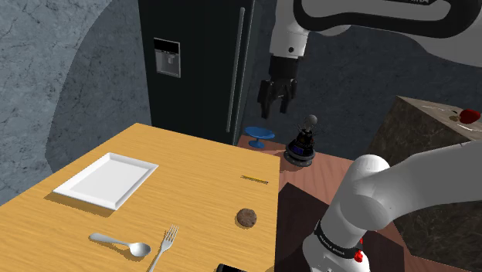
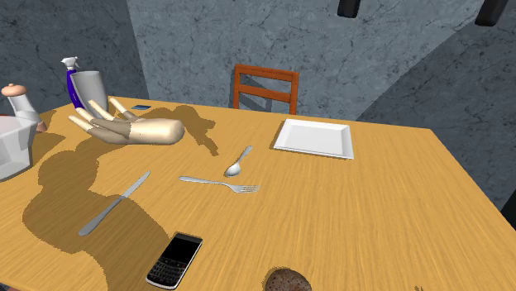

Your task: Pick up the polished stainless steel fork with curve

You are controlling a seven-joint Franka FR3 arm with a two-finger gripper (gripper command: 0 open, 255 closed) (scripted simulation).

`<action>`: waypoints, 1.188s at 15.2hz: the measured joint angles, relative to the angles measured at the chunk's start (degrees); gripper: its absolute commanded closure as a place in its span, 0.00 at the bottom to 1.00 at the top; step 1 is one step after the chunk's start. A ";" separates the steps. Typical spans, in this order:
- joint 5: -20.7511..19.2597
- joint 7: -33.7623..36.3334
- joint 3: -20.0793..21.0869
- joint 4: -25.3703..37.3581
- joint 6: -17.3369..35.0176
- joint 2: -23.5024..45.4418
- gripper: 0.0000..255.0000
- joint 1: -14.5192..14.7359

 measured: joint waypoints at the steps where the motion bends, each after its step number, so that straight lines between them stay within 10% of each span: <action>1: 0.00 0.00 0.00 0.00 0.00 0.00 0.00 0.00; 18: 15.55 35.46 24.42 -18.27 25.35 1.30 0.00 0.00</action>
